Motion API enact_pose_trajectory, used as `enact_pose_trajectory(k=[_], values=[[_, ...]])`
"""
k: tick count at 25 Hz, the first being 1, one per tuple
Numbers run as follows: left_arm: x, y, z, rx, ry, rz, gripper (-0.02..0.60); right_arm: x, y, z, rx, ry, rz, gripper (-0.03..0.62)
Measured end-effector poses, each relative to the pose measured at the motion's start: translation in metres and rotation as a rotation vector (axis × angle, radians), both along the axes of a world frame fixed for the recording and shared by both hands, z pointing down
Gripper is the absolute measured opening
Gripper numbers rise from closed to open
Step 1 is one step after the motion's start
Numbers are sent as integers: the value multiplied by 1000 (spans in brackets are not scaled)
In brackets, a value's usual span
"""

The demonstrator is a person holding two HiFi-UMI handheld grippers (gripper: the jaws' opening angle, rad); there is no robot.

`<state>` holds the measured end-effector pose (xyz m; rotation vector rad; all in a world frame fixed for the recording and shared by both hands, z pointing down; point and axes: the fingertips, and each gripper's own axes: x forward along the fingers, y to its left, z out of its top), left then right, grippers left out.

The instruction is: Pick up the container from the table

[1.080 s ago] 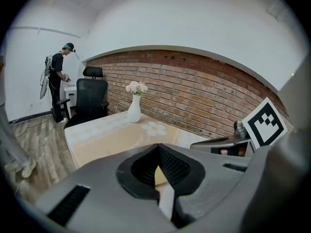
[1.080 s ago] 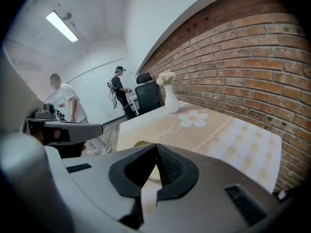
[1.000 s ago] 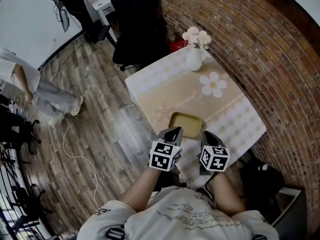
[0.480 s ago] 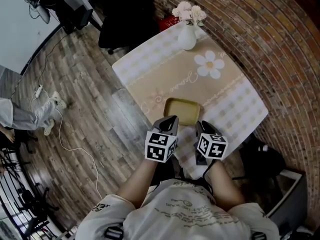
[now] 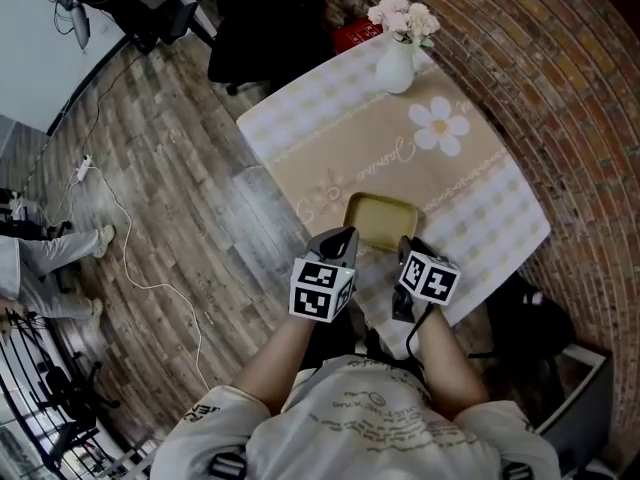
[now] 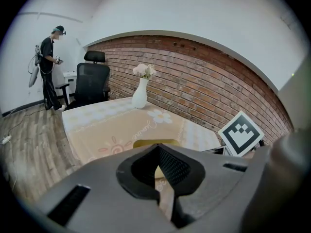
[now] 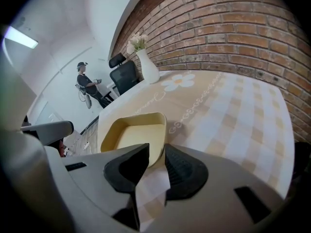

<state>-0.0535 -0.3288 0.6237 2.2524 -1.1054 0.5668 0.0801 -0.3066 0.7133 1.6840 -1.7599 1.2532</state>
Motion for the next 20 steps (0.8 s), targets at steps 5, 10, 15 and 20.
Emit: enact_pose_trajectory(k=[5, 10, 15, 20], values=[[-7, -5, 1, 1, -4, -1, 5, -2, -1, 14, -50, 0, 31, 87], [-11, -8, -1, 4, -3, -4, 5, -3, -4, 21, -83, 6, 54, 89], [-21, -9, 3, -5, -7, -20, 5, -2, -6, 30, -131, 29, 70, 89], [-26, -9, 4, -6, -8, -27, 5, -4, -8, 35, -151, 36, 75, 79]])
